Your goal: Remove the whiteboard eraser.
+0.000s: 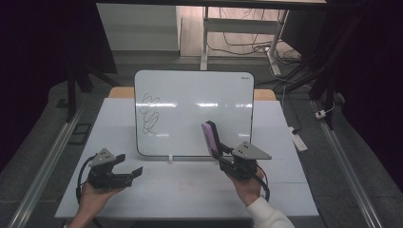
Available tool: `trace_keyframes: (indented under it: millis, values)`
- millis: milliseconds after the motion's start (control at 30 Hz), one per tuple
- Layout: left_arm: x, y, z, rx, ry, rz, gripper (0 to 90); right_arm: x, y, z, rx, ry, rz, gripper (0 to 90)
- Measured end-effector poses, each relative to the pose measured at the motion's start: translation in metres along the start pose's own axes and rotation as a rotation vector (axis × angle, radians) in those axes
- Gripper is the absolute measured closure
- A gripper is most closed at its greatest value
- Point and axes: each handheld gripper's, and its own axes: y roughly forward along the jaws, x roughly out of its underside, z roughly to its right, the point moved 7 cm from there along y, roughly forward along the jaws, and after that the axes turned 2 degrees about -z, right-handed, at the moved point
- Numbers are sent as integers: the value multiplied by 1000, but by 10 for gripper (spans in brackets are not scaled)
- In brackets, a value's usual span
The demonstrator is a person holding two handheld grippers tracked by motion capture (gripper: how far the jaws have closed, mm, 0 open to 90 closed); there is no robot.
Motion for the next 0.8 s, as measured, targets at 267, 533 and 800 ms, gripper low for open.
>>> trace_keyframes:
  millis: [267, 533, 800]
  values:
    - [-21, 8, 20, 86, 3, 29, 145, 5, 8, -15, -29, -19, -8, 632]
    - [-42, 22, 40, 140, 25, 51, 156, 8, 12, -23, -45, -32, -13, 632]
    - [-56, 35, 55, 197, 22, 60, 158, 12, 15, -28, -68, -27, -6, 631]
